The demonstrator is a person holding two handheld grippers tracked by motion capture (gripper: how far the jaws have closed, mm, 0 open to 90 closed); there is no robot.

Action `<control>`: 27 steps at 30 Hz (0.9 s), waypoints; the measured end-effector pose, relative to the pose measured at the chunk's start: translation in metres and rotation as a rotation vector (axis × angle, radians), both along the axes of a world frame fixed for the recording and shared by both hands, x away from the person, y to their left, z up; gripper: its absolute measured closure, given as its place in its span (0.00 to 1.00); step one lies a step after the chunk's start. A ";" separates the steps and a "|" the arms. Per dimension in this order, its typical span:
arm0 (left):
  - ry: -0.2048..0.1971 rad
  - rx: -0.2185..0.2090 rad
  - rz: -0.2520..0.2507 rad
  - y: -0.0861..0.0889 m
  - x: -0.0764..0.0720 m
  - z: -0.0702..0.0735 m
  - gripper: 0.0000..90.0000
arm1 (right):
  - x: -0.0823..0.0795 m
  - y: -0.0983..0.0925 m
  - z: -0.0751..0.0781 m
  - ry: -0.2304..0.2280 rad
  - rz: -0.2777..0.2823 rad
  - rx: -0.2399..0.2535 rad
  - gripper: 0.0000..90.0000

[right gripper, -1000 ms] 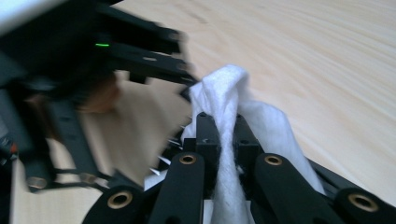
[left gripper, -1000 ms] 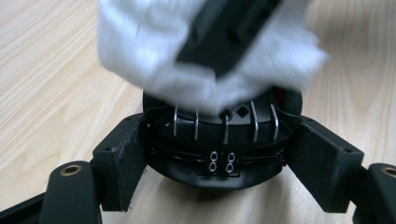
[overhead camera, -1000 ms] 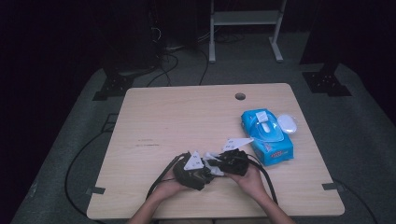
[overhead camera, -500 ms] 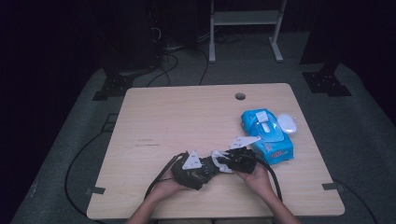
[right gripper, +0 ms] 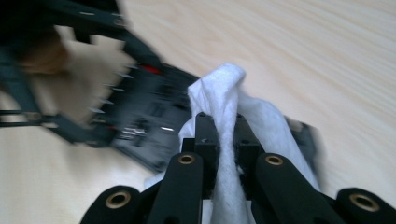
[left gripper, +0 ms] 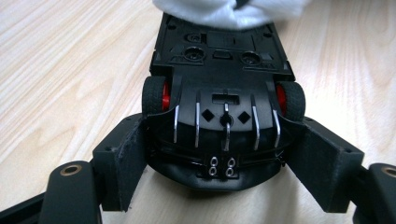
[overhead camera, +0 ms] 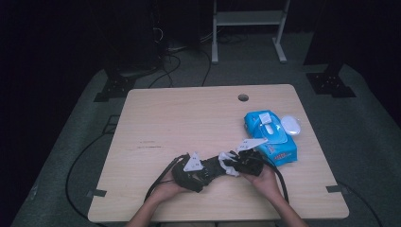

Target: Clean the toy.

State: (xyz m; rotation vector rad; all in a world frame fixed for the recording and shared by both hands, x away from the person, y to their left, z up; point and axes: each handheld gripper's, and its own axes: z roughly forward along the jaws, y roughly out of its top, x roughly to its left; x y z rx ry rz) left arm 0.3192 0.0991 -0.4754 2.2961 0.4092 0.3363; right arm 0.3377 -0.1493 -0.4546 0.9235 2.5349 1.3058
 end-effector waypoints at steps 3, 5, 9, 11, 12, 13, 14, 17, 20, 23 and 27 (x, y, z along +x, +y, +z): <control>-0.002 0.003 0.006 0.001 -0.001 0.000 0.26 | -0.004 0.008 0.000 -0.024 0.030 -0.009 0.93; 0.001 0.003 0.005 0.001 -0.001 0.000 0.26 | -0.004 0.009 0.000 -0.020 0.024 -0.002 0.93; 0.001 -0.034 0.005 0.002 -0.001 0.003 0.21 | -0.006 0.011 -0.001 0.001 0.018 0.017 0.93; 0.001 -0.065 0.012 0.003 -0.001 0.007 0.20 | -0.006 0.013 -0.001 0.005 0.024 0.020 0.93; -0.002 -0.052 0.017 0.003 -0.001 0.007 0.21 | -0.008 0.016 -0.001 0.011 0.034 0.025 0.93; 0.005 -0.046 0.019 0.004 0.000 0.006 0.21 | -0.008 0.017 -0.001 0.013 0.038 0.027 0.93; 0.009 -0.040 0.019 0.004 0.000 0.004 0.21 | -0.008 0.017 -0.002 0.018 0.042 0.029 0.93; -0.004 -0.022 0.016 0.004 0.000 0.003 0.22 | -0.009 0.018 -0.002 0.021 0.048 0.033 0.93; -0.023 -0.020 0.010 0.004 0.000 0.004 0.26 | -0.005 0.013 -0.001 0.016 0.038 0.013 0.93; -0.024 -0.009 0.002 0.005 0.000 0.003 0.27 | 0.001 0.001 -0.001 0.021 -0.006 -0.001 0.93; -0.025 -0.007 0.002 0.005 0.000 0.003 0.27 | 0.004 -0.010 -0.003 0.036 -0.045 0.003 0.93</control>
